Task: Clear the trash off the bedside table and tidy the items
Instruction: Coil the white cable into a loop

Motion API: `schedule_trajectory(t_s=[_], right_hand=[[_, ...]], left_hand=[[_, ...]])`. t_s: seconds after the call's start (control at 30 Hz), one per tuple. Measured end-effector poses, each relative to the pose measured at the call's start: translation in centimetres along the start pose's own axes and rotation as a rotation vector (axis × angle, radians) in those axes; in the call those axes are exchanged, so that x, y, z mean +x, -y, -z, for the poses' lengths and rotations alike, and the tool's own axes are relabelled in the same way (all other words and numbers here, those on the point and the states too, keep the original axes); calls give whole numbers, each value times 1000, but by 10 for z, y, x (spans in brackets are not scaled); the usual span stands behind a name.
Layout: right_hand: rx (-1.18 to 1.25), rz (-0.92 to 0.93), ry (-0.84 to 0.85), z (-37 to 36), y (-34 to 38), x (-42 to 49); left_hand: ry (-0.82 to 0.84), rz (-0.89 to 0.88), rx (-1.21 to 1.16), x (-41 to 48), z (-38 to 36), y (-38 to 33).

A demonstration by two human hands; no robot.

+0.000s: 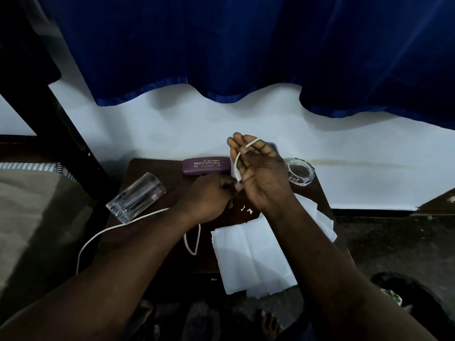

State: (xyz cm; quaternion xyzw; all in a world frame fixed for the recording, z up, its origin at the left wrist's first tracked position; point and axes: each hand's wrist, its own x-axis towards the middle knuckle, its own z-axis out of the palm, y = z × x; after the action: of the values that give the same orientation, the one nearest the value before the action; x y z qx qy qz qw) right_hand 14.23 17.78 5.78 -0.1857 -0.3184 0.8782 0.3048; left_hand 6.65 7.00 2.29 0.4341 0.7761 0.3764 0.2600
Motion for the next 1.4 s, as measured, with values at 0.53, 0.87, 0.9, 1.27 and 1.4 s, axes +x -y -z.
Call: schedule_trajectory(t_s=[0.53,0.87,0.9,1.27,1.4], right_hand=[[-1126,214,-23,34,-3,11],[-994,-101,167,32,2,-4],[-935,-122,178,32,2,-4],[32,-355,230,28,22,-2],[198,-217,184,32,26,4]], left_hand=[[-352,-230,422,10,14,-3],[-400,-131,-198,21,19,-12],[-392,-122,-245,22,19,-11],[-114,123,-512,31,6,-2],[47,165,-286,26,-4,-5]])
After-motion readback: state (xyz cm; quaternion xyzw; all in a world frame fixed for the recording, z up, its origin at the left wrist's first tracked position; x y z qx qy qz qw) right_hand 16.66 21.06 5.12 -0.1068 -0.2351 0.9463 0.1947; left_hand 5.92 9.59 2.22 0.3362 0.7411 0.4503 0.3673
